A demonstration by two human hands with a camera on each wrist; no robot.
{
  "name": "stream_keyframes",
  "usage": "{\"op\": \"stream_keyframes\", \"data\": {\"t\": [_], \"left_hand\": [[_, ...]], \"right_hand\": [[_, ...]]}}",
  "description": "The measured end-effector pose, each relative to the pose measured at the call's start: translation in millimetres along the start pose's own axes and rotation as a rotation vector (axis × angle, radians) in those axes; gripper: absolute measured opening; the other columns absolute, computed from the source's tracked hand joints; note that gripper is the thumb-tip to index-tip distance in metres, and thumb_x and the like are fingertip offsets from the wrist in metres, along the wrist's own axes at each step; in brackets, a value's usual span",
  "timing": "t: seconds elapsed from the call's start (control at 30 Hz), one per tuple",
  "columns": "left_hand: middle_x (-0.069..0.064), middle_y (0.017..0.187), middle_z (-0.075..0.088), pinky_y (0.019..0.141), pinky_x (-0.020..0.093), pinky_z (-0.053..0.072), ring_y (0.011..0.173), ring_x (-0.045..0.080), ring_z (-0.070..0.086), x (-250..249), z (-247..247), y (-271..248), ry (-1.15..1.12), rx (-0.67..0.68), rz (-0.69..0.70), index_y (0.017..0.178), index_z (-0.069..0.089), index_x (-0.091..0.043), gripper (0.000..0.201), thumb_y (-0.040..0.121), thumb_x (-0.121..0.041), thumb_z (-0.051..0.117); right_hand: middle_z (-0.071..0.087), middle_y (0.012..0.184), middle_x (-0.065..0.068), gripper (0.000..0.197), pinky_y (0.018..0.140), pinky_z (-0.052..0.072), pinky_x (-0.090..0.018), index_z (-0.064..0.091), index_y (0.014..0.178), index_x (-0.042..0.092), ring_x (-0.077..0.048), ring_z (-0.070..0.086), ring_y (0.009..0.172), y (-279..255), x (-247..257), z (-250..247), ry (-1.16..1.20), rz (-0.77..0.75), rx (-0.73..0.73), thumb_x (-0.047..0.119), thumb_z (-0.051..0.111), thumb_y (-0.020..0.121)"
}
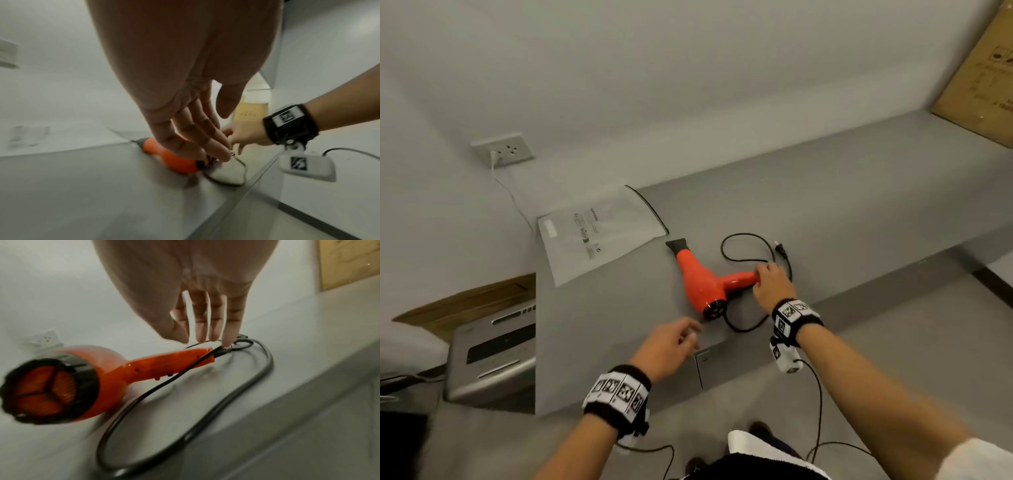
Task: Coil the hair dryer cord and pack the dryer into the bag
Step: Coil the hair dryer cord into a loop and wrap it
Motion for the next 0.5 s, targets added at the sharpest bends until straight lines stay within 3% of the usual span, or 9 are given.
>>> {"op": "stream_keyframes", "data": {"t": [0.1,0.27,0.37,0.5], "left_hand": [[0.001,0.096,0.078,0.067,0.008,0.050,0.075,0.010,0.072,-33,1,27,0.046,0.003,0.078,0.117,0.064,-0.020,0.020,0.103,-0.016,0.051],[-0.007,0.093,0.075,0.090,0.038,0.057,0.086,0.013,0.071,-73,4,71,0.111,-0.003,0.125,0.116,0.065,-0.023,0.022,0.098,-0.021,0.053],[0.001,0.108,0.076,0.096,0.035,0.052,0.101,0.018,0.068,-92,2,97,0.201,-0.048,0.140,0.123,0.064,-0.019,0.026,0.099,-0.021,0.054],[0.008,0.129,0.066,0.107,0.034,0.045,0.120,0.023,0.060,-100,2,124,0.286,-0.089,0.122,0.138,0.055,-0.014,0.042,0.097,-0.019,0.059]], "right_hand": [[0.049,0.140,-0.010,0.047,0.104,0.045,-0.052,0.052,0.136,0.017,-0.033,0.045,0.130,13,8,6,-0.167,-0.072,0.115,0.012,0.057,0.089],[0.048,0.140,-0.009,0.045,0.107,0.039,-0.054,0.049,0.133,0.019,-0.033,0.046,0.130,27,7,21,-0.341,-0.178,0.291,0.012,0.059,0.090],[0.049,0.137,-0.012,0.045,0.107,0.038,-0.051,0.049,0.131,0.017,-0.033,0.048,0.129,34,6,16,-0.350,-0.222,0.305,0.013,0.062,0.088],[0.061,0.122,-0.006,0.035,0.102,0.038,-0.044,0.051,0.121,0.016,-0.030,0.061,0.114,40,27,-8,-0.331,-0.421,0.263,0.018,0.061,0.087]]}}
Point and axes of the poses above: each hand's wrist, its own y-axis towards the middle knuckle, its own z-axis out of the palm, x = y × z, the point moved 9 cm from there along y, towards the middle knuckle
